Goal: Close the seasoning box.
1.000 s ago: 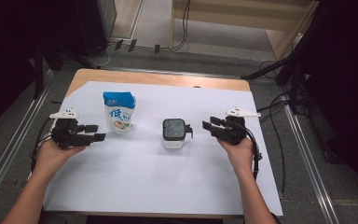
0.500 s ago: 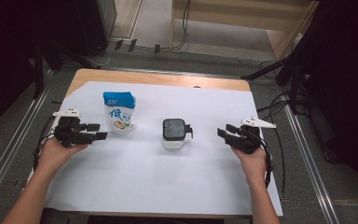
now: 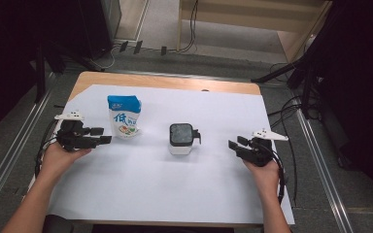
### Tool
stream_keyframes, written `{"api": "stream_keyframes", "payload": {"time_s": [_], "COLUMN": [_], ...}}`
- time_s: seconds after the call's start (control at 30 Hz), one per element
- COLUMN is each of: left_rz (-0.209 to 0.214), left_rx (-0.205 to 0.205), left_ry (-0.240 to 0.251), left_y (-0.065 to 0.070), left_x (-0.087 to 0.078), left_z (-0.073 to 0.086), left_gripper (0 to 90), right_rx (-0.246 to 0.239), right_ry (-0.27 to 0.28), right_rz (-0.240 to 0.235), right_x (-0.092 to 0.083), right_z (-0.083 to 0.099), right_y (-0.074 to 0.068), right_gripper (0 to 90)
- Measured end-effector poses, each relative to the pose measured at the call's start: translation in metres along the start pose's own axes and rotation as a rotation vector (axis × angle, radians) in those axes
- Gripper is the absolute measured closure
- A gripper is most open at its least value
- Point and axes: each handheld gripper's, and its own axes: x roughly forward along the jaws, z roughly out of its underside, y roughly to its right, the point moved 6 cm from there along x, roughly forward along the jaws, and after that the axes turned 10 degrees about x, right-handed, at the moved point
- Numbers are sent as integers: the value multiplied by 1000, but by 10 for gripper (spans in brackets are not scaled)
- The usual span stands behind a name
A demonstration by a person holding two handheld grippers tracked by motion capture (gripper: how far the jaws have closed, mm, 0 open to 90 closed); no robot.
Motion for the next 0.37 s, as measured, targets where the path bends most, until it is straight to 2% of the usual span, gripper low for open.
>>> {"api": "stream_keyframes", "payload": {"time_s": [0.23, 0.37], "left_rz": [10, 20], "left_rx": [9, 2], "left_ry": [2, 17], "left_y": [2, 3], "left_x": [1, -1], "left_z": [0, -1], "left_gripper": [404, 401], "right_rx": [-10, 3], "right_ry": [-9, 9], "right_rz": [-3, -1], "right_x": [4, 4], "right_z": [2, 0], "right_y": [-3, -2], "right_gripper": [529, 506]}}
